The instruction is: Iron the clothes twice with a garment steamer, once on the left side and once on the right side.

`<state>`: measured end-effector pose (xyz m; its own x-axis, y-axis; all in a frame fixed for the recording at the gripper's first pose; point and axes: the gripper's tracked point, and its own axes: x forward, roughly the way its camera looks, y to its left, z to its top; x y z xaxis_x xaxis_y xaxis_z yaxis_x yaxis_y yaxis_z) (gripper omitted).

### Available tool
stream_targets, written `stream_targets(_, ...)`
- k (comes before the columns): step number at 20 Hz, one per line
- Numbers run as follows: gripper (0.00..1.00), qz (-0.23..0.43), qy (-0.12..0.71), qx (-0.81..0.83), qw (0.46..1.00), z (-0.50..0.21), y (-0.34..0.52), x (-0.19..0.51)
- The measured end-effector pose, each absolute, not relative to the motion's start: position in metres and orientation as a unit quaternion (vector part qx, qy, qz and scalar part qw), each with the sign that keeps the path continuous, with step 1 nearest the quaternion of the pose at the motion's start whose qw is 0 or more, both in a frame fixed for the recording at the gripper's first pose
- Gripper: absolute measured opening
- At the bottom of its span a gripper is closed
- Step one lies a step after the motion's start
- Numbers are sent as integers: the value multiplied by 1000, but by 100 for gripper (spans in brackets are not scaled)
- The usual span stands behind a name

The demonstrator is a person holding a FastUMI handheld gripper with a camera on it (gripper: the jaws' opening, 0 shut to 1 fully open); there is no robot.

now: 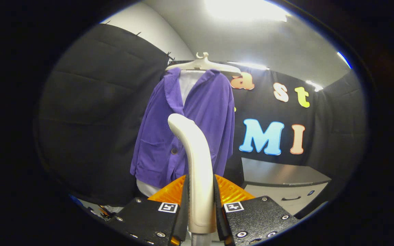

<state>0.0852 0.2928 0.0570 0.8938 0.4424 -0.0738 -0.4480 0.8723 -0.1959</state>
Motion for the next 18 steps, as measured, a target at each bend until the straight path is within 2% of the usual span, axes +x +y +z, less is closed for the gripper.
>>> stream_targets(12,35,259,-85,-54,961,187,360,114)
stream_targets(18,35,266,-100,-44,958,215,400,139)
